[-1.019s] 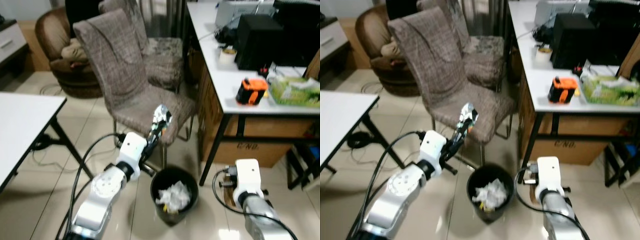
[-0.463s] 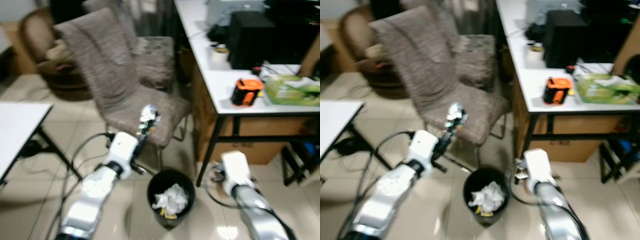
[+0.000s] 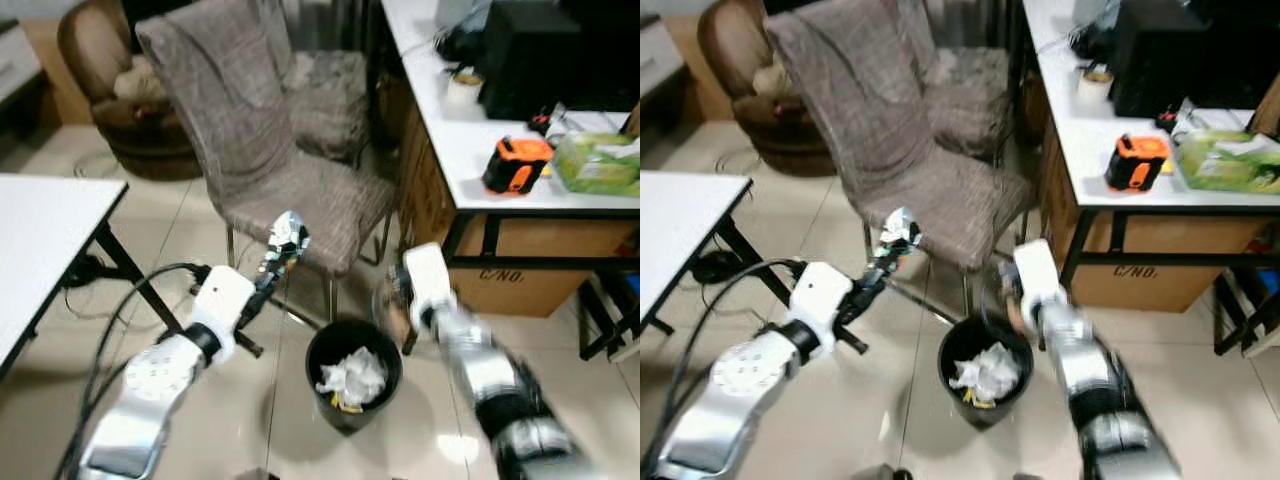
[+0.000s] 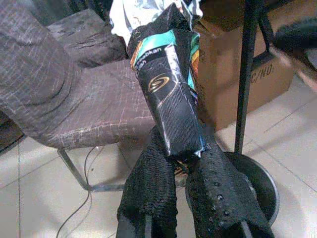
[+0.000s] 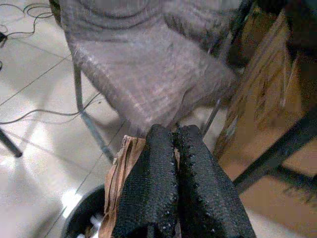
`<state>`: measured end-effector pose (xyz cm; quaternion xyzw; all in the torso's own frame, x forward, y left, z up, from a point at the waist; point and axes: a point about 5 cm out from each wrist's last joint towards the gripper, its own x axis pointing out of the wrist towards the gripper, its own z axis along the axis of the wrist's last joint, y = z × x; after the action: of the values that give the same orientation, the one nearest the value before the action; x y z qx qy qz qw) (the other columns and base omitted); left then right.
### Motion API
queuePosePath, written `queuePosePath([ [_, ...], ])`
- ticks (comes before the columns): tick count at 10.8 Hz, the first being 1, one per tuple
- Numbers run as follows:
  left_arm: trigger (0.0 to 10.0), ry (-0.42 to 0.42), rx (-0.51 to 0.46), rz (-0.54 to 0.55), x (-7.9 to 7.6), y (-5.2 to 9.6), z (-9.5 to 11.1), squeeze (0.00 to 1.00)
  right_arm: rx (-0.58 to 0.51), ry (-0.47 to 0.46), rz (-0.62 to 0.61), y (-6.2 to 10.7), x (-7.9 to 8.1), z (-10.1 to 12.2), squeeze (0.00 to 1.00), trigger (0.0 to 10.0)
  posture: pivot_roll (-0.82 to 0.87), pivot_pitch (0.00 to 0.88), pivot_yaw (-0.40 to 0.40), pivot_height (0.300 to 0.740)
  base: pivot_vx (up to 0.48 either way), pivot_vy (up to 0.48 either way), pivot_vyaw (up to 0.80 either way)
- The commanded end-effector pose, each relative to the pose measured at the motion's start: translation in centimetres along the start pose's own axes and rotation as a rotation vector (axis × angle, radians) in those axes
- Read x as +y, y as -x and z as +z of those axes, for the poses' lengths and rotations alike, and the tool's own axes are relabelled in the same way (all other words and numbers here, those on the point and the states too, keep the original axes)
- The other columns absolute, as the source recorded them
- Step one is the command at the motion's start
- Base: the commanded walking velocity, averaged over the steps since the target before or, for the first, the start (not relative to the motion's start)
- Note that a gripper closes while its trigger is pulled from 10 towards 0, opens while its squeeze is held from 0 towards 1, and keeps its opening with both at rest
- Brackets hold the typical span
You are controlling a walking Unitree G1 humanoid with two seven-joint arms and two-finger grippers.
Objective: Picking trash to rubbish bin
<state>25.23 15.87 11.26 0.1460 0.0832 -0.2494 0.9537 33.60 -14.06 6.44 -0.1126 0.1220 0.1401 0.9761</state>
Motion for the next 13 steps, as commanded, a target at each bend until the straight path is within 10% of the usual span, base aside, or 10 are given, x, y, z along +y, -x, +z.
queuePosePath([
  [1,10.0,-0.002,0.003,0.003,0.3,0.4,0.2,0.0,-0.012,0.032,-0.016,-0.2,-0.6,0.3,0.0,10.0,-0.04,0.144,0.026,0.74,0.0,0.0,0.0],
  [5,10.0,0.008,0.003,0.02,0.5,0.7,0.6,0.0,-0.184,-0.054,0.033,-1.7,-0.7,4.1,0.0,10.0,-0.04,0.159,0.015,0.74,0.0,0.0,0.0],
  [7,10.0,0.018,-0.012,0.026,0.4,0.5,0.9,0.0,-0.257,-0.019,0.067,-1.7,-0.7,5.2,1.0,10.0,-0.05,0.158,0.015,0.74,0.0,0.0,0.0],
  [13,10.0,0.022,-0.024,0.022,0.3,-0.2,1.1,0.0,-0.287,-0.019,0.076,-1.7,-1.0,5.4,1.0,10.0,-0.05,0.139,0.016,0.74,0.0,0.0,0.0],
])
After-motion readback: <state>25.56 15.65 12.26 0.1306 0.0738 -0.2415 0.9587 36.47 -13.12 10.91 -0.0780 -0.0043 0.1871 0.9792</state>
